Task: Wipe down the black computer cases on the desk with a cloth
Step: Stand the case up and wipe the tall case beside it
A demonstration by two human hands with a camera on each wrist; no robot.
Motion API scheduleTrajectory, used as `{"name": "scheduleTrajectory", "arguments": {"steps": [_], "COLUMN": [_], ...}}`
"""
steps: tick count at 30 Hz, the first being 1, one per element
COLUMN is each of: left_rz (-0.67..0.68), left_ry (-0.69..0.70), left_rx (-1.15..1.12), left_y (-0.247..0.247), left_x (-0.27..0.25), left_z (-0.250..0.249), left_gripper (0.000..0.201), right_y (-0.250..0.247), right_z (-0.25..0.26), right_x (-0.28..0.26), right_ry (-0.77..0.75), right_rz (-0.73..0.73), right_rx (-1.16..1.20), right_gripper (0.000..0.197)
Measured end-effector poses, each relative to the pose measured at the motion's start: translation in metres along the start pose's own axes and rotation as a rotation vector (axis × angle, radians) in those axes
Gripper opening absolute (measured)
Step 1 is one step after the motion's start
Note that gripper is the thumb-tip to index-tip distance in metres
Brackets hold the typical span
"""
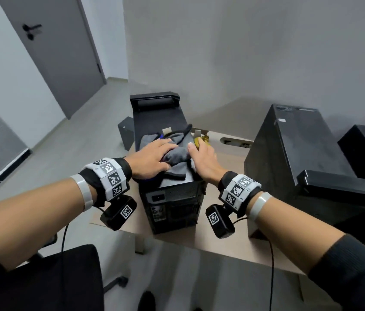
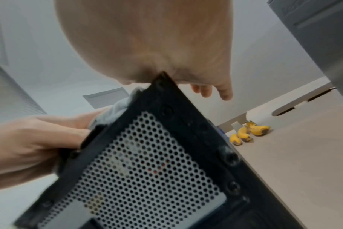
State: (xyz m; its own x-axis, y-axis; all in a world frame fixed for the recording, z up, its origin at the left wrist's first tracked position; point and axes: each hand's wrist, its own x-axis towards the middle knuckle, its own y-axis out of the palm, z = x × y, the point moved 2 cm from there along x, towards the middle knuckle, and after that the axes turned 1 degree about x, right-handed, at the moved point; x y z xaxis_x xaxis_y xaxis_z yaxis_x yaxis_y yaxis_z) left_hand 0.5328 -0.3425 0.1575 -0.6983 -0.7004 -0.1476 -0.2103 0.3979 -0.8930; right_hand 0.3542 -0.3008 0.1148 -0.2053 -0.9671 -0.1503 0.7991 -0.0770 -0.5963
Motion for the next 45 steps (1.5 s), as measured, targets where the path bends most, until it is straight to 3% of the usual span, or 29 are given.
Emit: {"name": "scheduleTrajectory", "arguments": {"steps": [3,7,10,11,13,16,18,22,24,27,29,31,34,37,42,45], "left_rz": [-0.117,-0.176,-0.249,-0.268,-0.254,-0.236,-0.303,-0.532,-0.568,-0.463,-0.342,-0.248,-0.231,-0.252,-0.271,-0.269], "left_ry": [0.062,-0.047,-0.177,-0.229,-0.272,-0.249,-0.291,-0.383,-0.380,-0.334,-0.322,-0.320,-0.265,-0.256,-0.247,-0.304], "left_rx": [-0.045,-0.120,-0.413,-0.527,-0.687,-0.663,-0.616,-0.428,-0.308,-0.156,-0.105,-0.076,-0.157,-0.229,-0.336,-0.469], "left_y": [-0.008,-0.013,-0.017,-0.018,-0.024,-0.047,-0.066,-0.097,-0.108,-0.115,-0.112,-0.108,-0.107,-0.108,-0.108,-0.103], "left_x": [-0.003,0.002,0.009,0.010,0.014,0.026,0.034,0.059,0.077,0.105,0.123,0.136,0.143,0.145,0.143,0.150], "left_z": [-0.011,-0.021,-0.017,-0.015,-0.007,0.019,0.042,0.087,0.103,0.121,0.134,0.140,0.136,0.134,0.135,0.149], "left_gripper": [0.052,0.041,0.043,0.038,0.029,0.019,0.013,0.016,0.024,0.046,0.064,0.069,0.056,0.042,0.050,0.077], "right_y": [-0.015,-0.036,-0.039,-0.038,-0.035,-0.041,-0.057,-0.082,-0.070,-0.034,-0.018,-0.012,-0.009,-0.005,0.007,0.018], "right_z": [0.015,0.055,0.067,0.068,0.069,0.078,0.083,0.101,0.103,0.096,0.092,0.093,0.099,0.108,0.114,0.125], "right_x": [-0.008,-0.020,-0.017,-0.013,0.000,0.030,0.051,0.087,0.106,0.120,0.122,0.128,0.142,0.153,0.158,0.158], "right_ry": [-0.159,-0.475,-0.402,-0.372,-0.358,-0.286,-0.220,-0.222,-0.219,-0.260,-0.325,-0.336,-0.306,-0.222,-0.273,-0.260], "right_rz": [0.061,0.261,0.416,0.414,0.347,0.306,0.209,-0.122,-0.136,0.091,0.223,0.274,0.312,0.317,0.292,0.328], "right_rx": [-0.101,-0.131,-0.174,-0.249,-0.414,-0.457,-0.420,-0.396,-0.548,-0.794,-0.753,-0.710,-0.642,-0.622,-0.655,-0.645], "right_gripper": [0.076,0.057,0.099,0.104,0.088,0.053,0.036,0.029,0.030,0.034,0.031,0.032,0.045,0.044,0.038,0.040]}}
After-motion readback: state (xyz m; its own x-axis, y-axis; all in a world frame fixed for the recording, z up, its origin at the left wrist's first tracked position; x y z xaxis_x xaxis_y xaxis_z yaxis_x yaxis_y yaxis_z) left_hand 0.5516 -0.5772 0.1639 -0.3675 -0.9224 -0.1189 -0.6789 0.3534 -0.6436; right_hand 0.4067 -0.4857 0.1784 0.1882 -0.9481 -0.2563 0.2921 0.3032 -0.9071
